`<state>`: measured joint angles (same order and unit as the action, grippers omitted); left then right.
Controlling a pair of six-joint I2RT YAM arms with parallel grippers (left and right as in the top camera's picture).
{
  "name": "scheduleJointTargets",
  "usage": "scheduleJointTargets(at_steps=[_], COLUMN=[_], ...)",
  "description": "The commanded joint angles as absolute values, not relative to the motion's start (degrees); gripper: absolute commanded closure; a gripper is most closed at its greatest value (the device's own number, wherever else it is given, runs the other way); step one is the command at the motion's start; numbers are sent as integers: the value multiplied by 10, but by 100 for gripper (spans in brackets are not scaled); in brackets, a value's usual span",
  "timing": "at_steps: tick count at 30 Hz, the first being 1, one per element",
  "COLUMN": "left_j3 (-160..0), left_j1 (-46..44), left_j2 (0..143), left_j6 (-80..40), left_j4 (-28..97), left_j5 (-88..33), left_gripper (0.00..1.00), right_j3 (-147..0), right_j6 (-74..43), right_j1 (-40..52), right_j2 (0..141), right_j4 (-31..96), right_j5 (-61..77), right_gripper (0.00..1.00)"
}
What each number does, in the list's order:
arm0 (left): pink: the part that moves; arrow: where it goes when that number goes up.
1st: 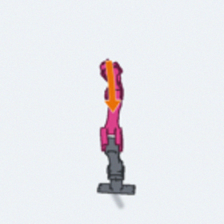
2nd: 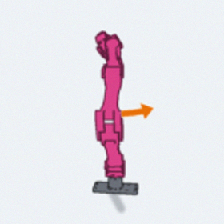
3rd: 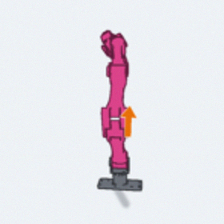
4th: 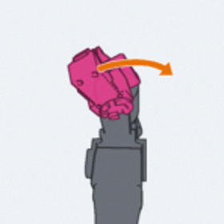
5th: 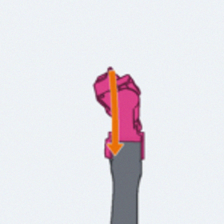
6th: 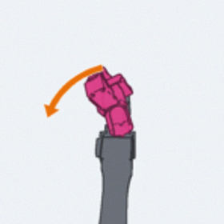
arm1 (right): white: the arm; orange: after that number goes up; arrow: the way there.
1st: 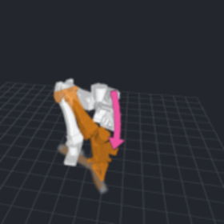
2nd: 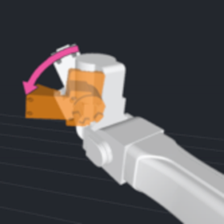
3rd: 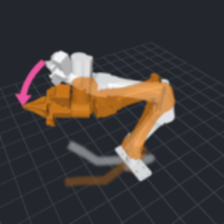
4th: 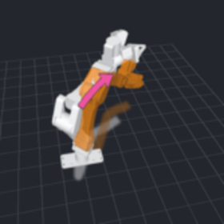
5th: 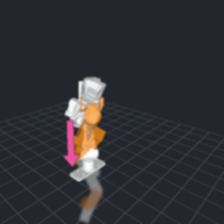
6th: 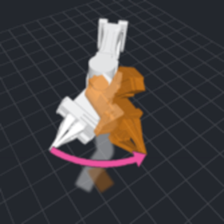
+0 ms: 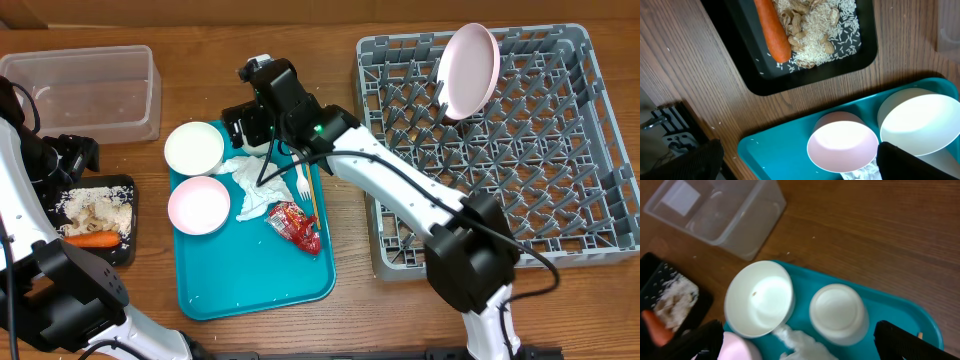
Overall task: Sort waste into correct bins and load items into the dishwasher rack
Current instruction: 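Lift the white cup and carry it right to the rack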
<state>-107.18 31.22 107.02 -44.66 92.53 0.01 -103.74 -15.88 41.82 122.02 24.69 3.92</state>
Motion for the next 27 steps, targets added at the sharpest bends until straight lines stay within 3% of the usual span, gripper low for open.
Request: scheduleJointTargets(at_steps=[1, 27], left_j3=[-1070, -1070], left_j1=[311, 311], left_j2=[1057, 1057], left_j6=[-446, -446], left_j4=[925, 925], left_j5=[6, 6], left_gripper=[0, 0], right_j3=[-1035, -1035], right_j6=[-127, -105], right_j1=[407, 418], right_j2=[1253, 1347], right_j4=[222, 144], right_j5=[26, 30], right_gripper=[0, 0])
